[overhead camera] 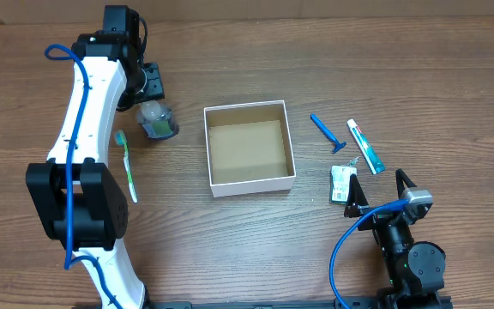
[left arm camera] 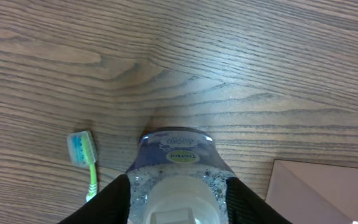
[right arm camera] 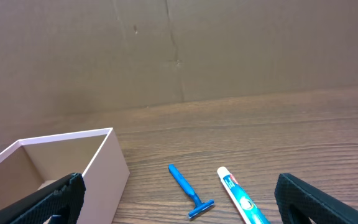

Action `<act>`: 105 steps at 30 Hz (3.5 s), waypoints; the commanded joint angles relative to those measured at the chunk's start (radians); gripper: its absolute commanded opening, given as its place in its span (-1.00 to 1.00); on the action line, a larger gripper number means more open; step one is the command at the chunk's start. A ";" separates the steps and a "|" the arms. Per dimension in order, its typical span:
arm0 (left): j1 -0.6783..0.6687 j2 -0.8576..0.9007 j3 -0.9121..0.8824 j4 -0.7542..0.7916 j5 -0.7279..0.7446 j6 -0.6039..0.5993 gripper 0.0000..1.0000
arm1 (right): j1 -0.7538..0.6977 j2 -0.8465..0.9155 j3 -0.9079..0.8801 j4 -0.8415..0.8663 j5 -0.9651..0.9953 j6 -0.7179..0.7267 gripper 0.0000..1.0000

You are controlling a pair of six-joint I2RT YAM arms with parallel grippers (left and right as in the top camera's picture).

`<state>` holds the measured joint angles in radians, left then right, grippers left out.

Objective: Pack container
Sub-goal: 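Reach left gripper over the soap pump bottle and grasp its pump head, then lift the soap bottle with left gripper and carry it into the box, then lower the soap bottle upright in the box and release it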

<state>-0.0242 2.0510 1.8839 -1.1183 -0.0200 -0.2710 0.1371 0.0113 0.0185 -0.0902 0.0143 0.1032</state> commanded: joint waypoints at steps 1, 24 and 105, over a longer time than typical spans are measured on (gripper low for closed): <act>0.002 -0.005 0.013 0.001 0.021 -0.035 -0.12 | -0.008 -0.007 -0.010 0.006 -0.002 -0.006 1.00; -0.009 -0.005 0.214 -0.100 0.017 -0.039 -0.32 | -0.008 -0.007 -0.010 0.006 -0.002 -0.006 1.00; -0.414 -0.003 0.269 -0.240 -0.253 -0.552 0.25 | -0.008 -0.006 -0.010 0.006 -0.002 -0.006 1.00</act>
<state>-0.4465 2.0613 2.1910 -1.3613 -0.1917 -0.7177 0.1371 0.0113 0.0185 -0.0906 0.0143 0.1032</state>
